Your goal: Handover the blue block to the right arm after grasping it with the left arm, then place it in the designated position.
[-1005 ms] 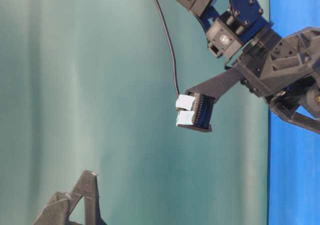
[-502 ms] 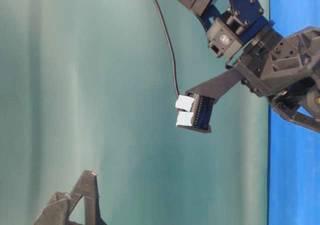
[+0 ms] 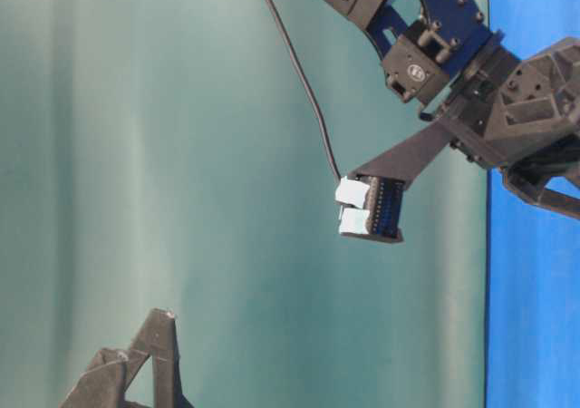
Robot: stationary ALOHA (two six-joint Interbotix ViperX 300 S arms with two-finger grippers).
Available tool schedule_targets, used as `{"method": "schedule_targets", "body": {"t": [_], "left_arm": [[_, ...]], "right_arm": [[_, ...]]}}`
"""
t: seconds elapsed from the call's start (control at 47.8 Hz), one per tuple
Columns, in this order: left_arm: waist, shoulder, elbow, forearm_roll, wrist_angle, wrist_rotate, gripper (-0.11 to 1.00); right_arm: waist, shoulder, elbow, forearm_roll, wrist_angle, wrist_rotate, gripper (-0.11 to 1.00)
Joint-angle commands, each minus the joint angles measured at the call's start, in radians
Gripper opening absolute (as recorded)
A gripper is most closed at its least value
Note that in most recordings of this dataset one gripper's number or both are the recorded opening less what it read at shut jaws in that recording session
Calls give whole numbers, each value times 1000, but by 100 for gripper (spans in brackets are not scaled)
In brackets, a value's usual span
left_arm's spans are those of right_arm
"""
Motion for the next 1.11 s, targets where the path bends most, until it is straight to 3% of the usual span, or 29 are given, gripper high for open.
{"method": "schedule_targets", "body": {"t": [0.0, 0.23, 0.44, 1.088], "left_arm": [[-2, -9, -26, 2, -6, 3, 93], [-2, -12, -25, 2, -6, 3, 93], [-2, -12, -25, 2, -6, 3, 93], [-2, -12, -29, 2, -6, 3, 93]], "right_arm": [[3, -48, -14, 3, 2, 0, 92], [3, -130, -5, 0, 26, -5, 92], [14, -238, 8, -2, 123, -8, 92], [48, -696, 123, -26, 374, -11, 92]]}}
